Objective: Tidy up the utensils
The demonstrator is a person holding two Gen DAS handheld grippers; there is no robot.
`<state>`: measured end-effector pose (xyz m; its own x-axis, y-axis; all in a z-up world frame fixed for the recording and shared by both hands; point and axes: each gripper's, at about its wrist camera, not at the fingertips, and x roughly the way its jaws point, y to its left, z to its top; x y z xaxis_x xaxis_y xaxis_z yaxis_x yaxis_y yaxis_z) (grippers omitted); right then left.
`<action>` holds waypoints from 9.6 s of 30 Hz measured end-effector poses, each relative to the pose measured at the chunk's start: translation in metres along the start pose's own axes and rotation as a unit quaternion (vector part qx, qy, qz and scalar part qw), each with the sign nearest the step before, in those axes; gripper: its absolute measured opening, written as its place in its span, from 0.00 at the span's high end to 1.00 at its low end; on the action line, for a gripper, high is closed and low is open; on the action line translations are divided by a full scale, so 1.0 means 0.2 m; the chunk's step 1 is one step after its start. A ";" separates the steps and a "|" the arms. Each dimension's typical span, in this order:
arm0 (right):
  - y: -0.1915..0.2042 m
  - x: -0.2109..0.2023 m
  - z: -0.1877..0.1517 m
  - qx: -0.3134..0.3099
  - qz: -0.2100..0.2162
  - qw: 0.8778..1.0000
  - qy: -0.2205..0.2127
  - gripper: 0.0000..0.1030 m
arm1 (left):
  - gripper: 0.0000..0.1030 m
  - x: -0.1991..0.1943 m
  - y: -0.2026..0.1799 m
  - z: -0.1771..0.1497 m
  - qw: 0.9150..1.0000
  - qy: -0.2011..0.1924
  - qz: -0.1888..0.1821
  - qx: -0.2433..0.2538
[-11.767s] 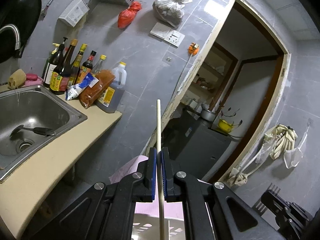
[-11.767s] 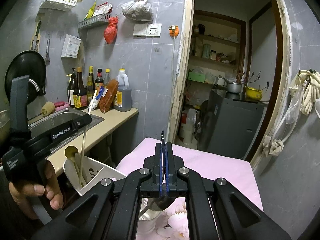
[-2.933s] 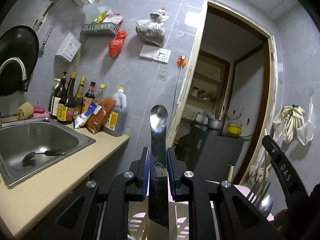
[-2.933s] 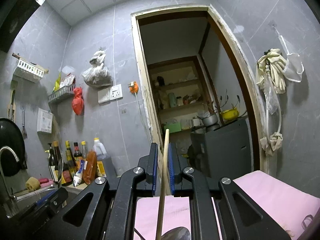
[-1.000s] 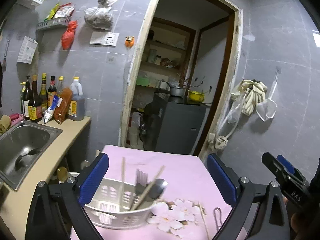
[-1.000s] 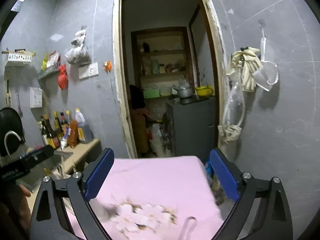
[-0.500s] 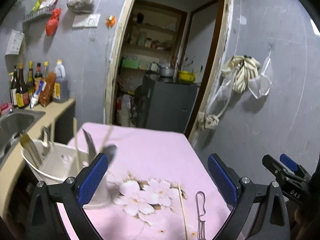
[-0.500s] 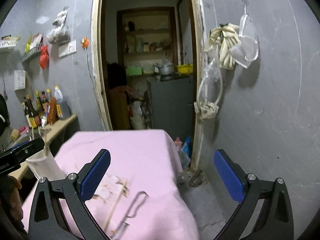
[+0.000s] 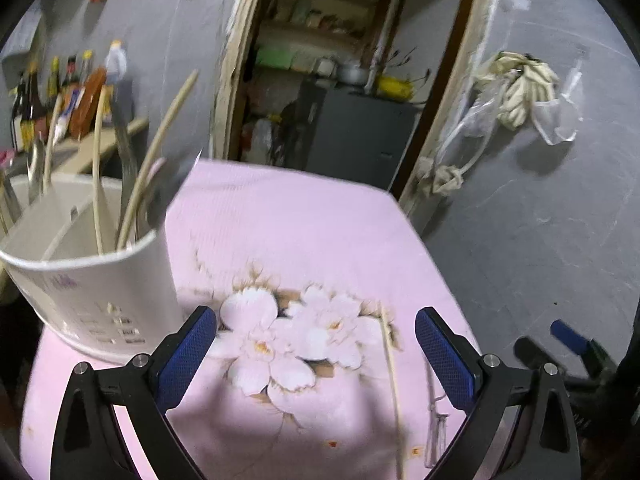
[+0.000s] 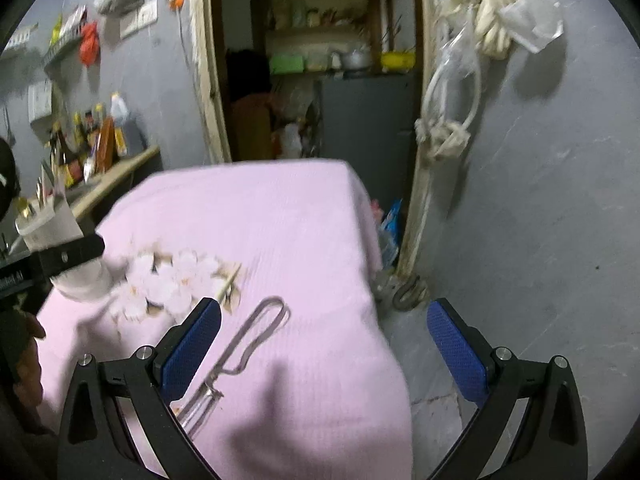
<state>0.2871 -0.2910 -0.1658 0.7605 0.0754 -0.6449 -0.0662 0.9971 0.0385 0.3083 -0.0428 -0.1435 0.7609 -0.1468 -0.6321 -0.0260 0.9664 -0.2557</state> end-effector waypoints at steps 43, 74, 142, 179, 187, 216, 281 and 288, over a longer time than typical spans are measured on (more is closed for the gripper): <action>0.07 0.15 -0.14 -0.090 0.059 0.991 0.076 0.55 | 0.52 0.49 -0.25 -0.08 0.982 0.153 -0.092 0.054; 0.18 0.33 0.00 -0.097 0.039 0.983 0.154 0.79 | 0.94 0.62 -0.31 -0.04 0.969 0.221 -0.084 0.065; 1.26 -0.34 0.57 0.007 0.214 0.969 -0.124 0.80 | 0.95 -0.34 1.18 0.68 0.964 -0.209 -0.008 -0.165; 1.48 -0.18 0.51 -0.046 0.178 0.981 -0.068 0.80 | 0.95 -0.34 1.02 0.51 0.987 -0.146 0.034 -0.048; 1.47 -0.19 0.50 -0.045 0.178 0.981 -0.061 0.79 | 0.85 -0.36 1.05 0.49 0.989 -0.132 0.024 -0.069; 1.12 -0.73 0.41 0.007 0.056 0.990 -0.131 0.37 | 0.09 -0.76 0.89 0.39 0.994 -0.111 -0.018 -0.011; 0.59 -1.65 -0.22 0.017 -0.015 0.989 -0.148 0.02 | 0.01 -1.57 0.37 -0.34 0.987 -0.151 0.016 0.058; 0.59 -1.64 -0.22 0.017 -0.014 0.989 -0.148 0.02 | 0.01 -1.57 0.37 -0.34 0.987 -0.151 0.017 0.057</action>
<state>0.0009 -0.1994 0.0169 0.9176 0.0441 -0.3949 -0.0254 0.9983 0.0525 0.0238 0.0608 -0.0132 0.9201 -0.0618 -0.3867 0.0063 0.9897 -0.1431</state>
